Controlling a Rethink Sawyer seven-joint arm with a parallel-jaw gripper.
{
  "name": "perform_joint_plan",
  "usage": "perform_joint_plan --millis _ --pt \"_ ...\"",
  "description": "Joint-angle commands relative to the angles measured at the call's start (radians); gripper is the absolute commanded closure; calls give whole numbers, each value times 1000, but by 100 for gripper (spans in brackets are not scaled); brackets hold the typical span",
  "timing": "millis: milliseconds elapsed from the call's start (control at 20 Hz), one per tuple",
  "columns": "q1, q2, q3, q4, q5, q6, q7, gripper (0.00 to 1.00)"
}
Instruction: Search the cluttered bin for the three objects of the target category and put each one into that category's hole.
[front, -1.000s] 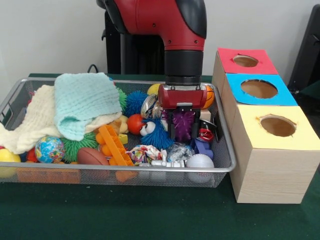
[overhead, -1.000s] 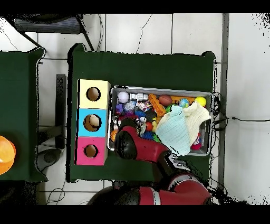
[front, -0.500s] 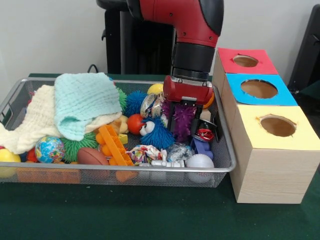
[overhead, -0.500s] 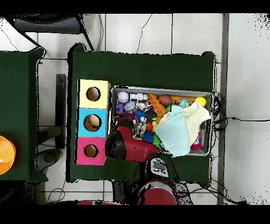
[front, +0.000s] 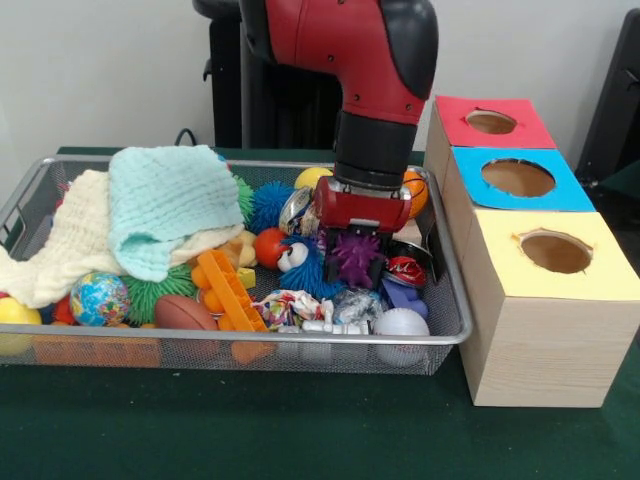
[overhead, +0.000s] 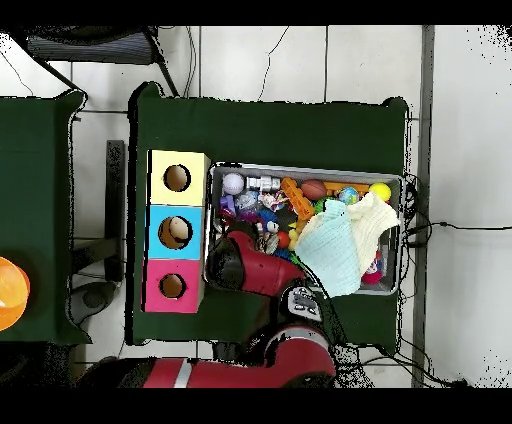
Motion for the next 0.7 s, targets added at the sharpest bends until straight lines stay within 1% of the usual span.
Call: perform_joint_plan --millis 50,100,150,200,500,600,700 --pt "-79 138 173 -96 -59 57 159 0" --pt "-96 145 195 -93 -63 46 174 0" --pt "-113 149 216 -91 -87 -1 191 0" --pt "-124 155 233 -92 -95 -7 194 0" --pt "-122 152 232 -68 -104 -33 210 0" --pt "-139 163 247 -58 -135 -101 234 0" --pt "-139 164 246 -50 -187 -217 261 0"
